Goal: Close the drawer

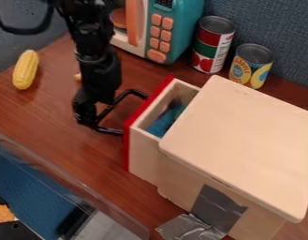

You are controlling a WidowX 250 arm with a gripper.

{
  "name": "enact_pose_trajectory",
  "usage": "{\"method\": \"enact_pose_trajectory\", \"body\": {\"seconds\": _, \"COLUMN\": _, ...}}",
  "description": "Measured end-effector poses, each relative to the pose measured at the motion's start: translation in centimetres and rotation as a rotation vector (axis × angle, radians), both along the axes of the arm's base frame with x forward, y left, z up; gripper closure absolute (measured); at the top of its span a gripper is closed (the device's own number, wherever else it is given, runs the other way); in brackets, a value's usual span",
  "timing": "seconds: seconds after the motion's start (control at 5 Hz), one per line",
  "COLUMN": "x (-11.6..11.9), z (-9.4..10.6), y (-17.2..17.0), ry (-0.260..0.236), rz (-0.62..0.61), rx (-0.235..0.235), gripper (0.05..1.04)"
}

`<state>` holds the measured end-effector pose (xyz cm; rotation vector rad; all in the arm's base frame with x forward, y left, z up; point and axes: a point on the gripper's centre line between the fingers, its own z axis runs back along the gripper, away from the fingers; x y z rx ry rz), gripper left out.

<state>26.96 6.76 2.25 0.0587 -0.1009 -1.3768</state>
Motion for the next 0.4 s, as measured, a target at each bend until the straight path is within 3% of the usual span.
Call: {"method": "enact_pose_trajectory", "body": {"seconds": 0.4, "x": 0.2, "z": -0.4, "y": -3.6, "ry": -0.002, "rz": -0.027, "rx": -0.029, "gripper": 0.083}}
